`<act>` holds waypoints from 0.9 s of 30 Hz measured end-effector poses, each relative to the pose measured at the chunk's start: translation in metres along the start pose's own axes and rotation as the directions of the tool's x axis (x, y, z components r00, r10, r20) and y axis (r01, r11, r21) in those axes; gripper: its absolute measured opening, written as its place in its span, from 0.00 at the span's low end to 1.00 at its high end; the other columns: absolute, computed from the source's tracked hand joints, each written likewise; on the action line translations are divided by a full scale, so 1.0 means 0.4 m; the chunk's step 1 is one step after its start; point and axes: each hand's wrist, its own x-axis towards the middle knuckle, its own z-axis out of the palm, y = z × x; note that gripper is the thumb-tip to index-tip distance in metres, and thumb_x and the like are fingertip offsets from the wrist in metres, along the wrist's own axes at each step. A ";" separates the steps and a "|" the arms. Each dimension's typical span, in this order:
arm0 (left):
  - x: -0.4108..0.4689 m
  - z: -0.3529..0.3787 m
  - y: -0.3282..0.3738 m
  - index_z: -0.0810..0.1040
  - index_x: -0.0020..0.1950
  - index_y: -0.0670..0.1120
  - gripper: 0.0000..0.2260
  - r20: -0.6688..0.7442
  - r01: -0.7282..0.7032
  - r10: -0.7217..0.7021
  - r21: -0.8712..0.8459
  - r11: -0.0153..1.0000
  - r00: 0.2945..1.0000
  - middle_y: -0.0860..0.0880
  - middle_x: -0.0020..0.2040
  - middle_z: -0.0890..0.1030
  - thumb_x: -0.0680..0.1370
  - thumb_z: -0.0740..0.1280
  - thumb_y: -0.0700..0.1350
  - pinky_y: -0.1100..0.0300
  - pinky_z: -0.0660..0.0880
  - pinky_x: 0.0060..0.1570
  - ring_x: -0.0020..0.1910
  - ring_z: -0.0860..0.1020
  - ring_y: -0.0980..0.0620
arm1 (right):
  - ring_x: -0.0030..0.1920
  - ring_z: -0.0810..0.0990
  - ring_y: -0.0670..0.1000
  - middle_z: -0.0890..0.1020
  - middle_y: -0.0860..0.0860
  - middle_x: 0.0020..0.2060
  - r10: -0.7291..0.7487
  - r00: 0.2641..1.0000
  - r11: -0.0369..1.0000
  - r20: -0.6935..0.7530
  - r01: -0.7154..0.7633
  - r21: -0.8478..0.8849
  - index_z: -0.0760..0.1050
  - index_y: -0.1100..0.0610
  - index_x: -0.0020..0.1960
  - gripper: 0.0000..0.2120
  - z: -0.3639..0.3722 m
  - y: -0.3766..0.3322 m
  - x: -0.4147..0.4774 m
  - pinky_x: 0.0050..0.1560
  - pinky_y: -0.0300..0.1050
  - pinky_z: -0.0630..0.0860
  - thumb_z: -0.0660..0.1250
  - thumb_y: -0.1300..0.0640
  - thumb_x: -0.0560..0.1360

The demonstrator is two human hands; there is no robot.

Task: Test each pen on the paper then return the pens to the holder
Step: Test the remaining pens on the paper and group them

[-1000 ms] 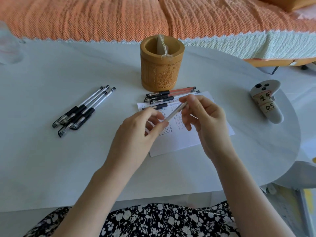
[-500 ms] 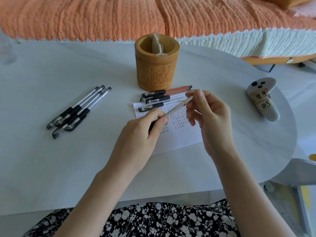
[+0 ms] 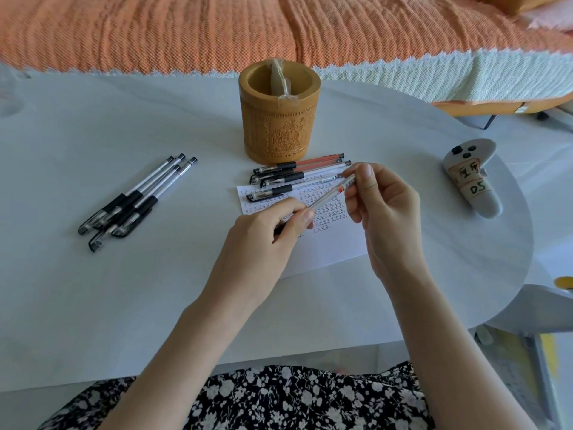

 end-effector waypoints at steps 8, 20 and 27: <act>-0.001 0.009 0.003 0.75 0.42 0.50 0.10 0.040 -0.031 0.031 0.003 1.000 0.999 0.53 0.23 0.65 0.79 0.60 0.53 0.65 0.58 0.23 0.23 0.63 0.54 | 0.26 0.68 0.44 0.73 0.47 0.27 -0.034 0.999 0.999 -0.013 0.034 -0.017 0.77 0.59 0.42 0.12 -0.005 -0.004 0.001 0.28 0.34 0.65 0.59 0.61 0.81; -0.003 0.001 0.006 0.73 0.39 0.50 0.10 0.064 -0.021 0.020 0.018 1.000 0.998 0.60 0.23 0.70 0.80 0.60 0.50 0.67 0.60 0.25 0.23 0.67 0.58 | 0.28 0.68 0.44 0.73 0.45 0.27 -0.020 1.000 1.000 0.024 0.020 -0.007 0.77 0.57 0.43 0.12 -0.012 -0.005 0.008 0.30 0.33 0.66 0.58 0.61 0.81; -0.001 0.016 -0.001 0.76 0.42 0.49 0.08 0.035 -0.032 0.034 -0.052 0.998 0.999 0.52 0.25 0.67 0.78 0.62 0.51 0.67 0.60 0.25 0.24 0.65 0.55 | 0.27 0.65 0.46 0.70 0.48 0.27 0.258 0.926 0.952 0.275 -0.292 0.089 0.72 0.55 0.39 0.09 -0.003 -0.016 -0.007 0.29 0.38 0.60 0.68 0.50 0.72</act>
